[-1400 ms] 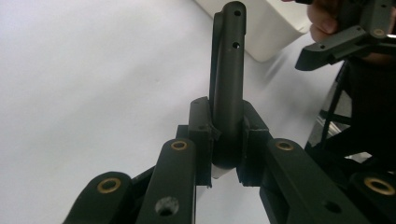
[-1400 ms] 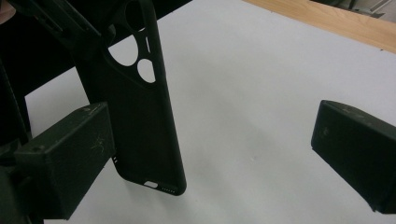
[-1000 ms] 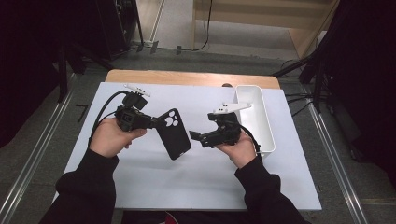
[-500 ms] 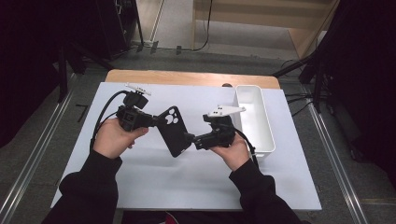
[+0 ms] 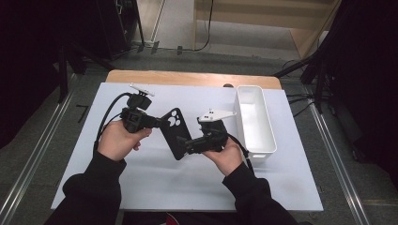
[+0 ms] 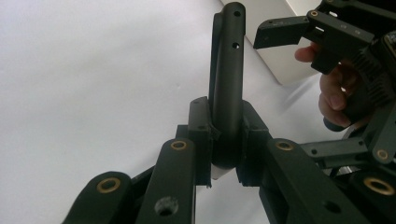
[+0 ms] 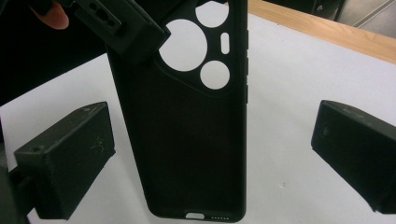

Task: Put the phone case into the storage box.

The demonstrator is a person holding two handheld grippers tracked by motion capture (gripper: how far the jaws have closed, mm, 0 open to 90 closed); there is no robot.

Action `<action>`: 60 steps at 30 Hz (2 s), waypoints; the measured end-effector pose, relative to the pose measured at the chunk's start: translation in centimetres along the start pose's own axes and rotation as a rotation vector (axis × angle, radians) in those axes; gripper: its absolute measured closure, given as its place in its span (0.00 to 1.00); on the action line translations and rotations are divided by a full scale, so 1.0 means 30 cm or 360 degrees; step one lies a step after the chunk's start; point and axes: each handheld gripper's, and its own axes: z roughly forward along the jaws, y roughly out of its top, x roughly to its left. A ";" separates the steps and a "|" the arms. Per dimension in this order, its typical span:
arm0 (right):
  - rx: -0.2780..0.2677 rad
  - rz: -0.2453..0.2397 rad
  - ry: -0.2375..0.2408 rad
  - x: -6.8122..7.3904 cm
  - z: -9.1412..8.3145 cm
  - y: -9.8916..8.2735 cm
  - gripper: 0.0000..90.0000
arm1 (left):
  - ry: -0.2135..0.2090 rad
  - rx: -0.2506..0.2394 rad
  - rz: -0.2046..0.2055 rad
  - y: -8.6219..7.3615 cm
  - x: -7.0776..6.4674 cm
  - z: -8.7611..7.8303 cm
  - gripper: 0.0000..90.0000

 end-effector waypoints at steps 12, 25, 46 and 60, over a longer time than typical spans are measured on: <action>0.0016 0.0003 -0.0008 0.033 0.039 0.000 0.00 | -0.0003 0.0015 -0.0021 0.000 -0.018 0.021 0.88; -0.0002 0.0027 -0.0029 0.053 0.060 0.005 0.00 | -0.0043 0.0021 -0.0045 0.001 -0.037 0.032 0.87; -0.0013 0.0022 -0.0097 0.057 0.067 0.006 0.11 | -0.0047 0.0011 -0.0055 -0.004 -0.073 0.063 0.87; -0.0011 0.0012 -0.0078 0.061 0.054 0.015 0.13 | -0.0067 -0.0019 -0.0036 -0.003 -0.078 0.048 0.83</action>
